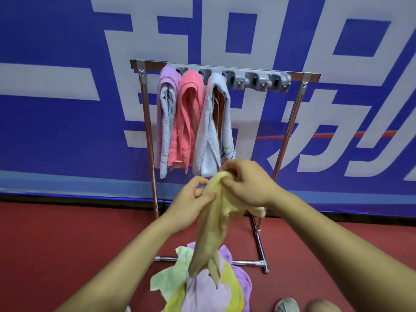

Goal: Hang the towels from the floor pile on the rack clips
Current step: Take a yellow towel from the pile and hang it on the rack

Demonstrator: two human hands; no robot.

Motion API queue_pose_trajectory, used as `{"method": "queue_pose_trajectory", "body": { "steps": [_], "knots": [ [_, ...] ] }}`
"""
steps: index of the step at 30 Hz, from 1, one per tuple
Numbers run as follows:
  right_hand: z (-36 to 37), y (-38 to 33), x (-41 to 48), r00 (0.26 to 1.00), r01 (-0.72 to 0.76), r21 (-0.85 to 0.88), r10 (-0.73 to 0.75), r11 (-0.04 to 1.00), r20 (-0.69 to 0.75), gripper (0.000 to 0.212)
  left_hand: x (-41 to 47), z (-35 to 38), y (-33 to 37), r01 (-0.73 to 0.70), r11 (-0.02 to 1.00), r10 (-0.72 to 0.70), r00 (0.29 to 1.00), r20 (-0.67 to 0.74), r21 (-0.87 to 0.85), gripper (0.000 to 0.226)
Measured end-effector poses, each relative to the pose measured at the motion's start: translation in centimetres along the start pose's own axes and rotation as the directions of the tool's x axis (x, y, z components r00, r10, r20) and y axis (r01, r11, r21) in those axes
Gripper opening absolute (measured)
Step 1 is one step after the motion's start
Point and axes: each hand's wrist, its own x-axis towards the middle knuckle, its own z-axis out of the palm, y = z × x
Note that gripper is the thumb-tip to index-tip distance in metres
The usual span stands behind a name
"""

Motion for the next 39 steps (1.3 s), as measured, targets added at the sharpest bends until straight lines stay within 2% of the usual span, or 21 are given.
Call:
{"method": "queue_pose_trajectory", "body": {
  "steps": [3, 7, 12, 16, 18, 20, 22, 24, 27, 32, 35, 39],
  "knots": [
    [-1.6, -0.5, 0.3, 0.981, -0.059, 0.066, 0.07, 0.996, -0.183, 0.019, -1.1, 0.1, -1.6, -0.026, 1.0, 0.026, 0.999, -0.023, -0.007, 0.025],
    [-4.8, 0.7, 0.6, 0.91, -0.128, 0.168, 0.183, 0.977, -0.373, 0.02, -1.5, 0.2, -3.0, -0.041, 0.998, 0.043, 0.998, -0.051, 0.042, 0.014],
    [-6.0, 3.2, -0.8, 0.892, -0.313, 0.084, 0.323, 0.946, -0.315, 0.03, 0.1, 0.9, -1.9, -0.063, 0.996, 0.066, 0.997, -0.051, 0.066, 0.014],
    [-5.5, 6.0, -2.4, 0.883, -0.465, -0.183, 0.439, 0.866, -0.164, 0.025, 1.9, 1.8, 0.8, -0.137, 0.984, 0.136, 0.991, 0.014, 0.117, 0.013],
    [-4.6, 7.0, -2.8, 0.908, -0.409, -0.177, 0.418, 0.895, 0.015, 0.017, 2.9, 2.3, 1.8, -0.172, 0.973, 0.169, 0.985, 0.034, 0.156, 0.008],
    [-2.9, 7.0, -3.1, 0.937, -0.316, 0.012, 0.31, 0.949, 0.158, 0.026, 3.8, 2.9, 2.5, -0.197, 0.953, 0.189, 0.98, 0.057, 0.231, 0.007],
    [-0.5, 6.7, -3.0, 0.954, -0.279, 0.259, 0.235, 0.925, 0.189, 0.024, 4.2, 3.6, 2.6, -0.2, 0.935, 0.18, 0.979, 0.096, 0.291, 0.015],
    [1.5, 6.5, -2.6, 0.962, -0.265, 0.399, 0.213, 0.878, 0.172, 0.015, 4.5, 3.8, 2.4, -0.172, 0.94, 0.157, 0.985, 0.076, 0.295, 0.014],
    [2.4, 6.4, -2.2, 0.969, -0.243, 0.486, 0.193, 0.839, 0.152, 0.014, 4.6, 2.9, 2.0, -0.151, 0.957, 0.154, 0.988, 0.006, 0.246, 0.009],
    [1.7, 5.4, -0.3, 0.987, -0.137, 0.493, 0.163, 0.859, -0.01, 0.018, 4.1, 0.6, 0.5, -0.123, 0.985, 0.123, 0.992, 0.008, 0.118, 0.019],
    [0.7, 5.0, 1.3, 0.987, -0.07, 0.465, 0.129, 0.883, -0.097, 0.021, 4.1, 0.0, -0.6, -0.109, 0.979, 0.105, 0.994, 0.033, 0.171, 0.026],
    [-1.6, 6.3, 2.7, 0.978, -0.084, 0.449, 0.161, 0.889, -0.135, 0.023, 5.6, 0.1, -0.4, -0.14, 0.971, 0.142, 0.99, 0.003, 0.192, 0.018]
  ]
}}
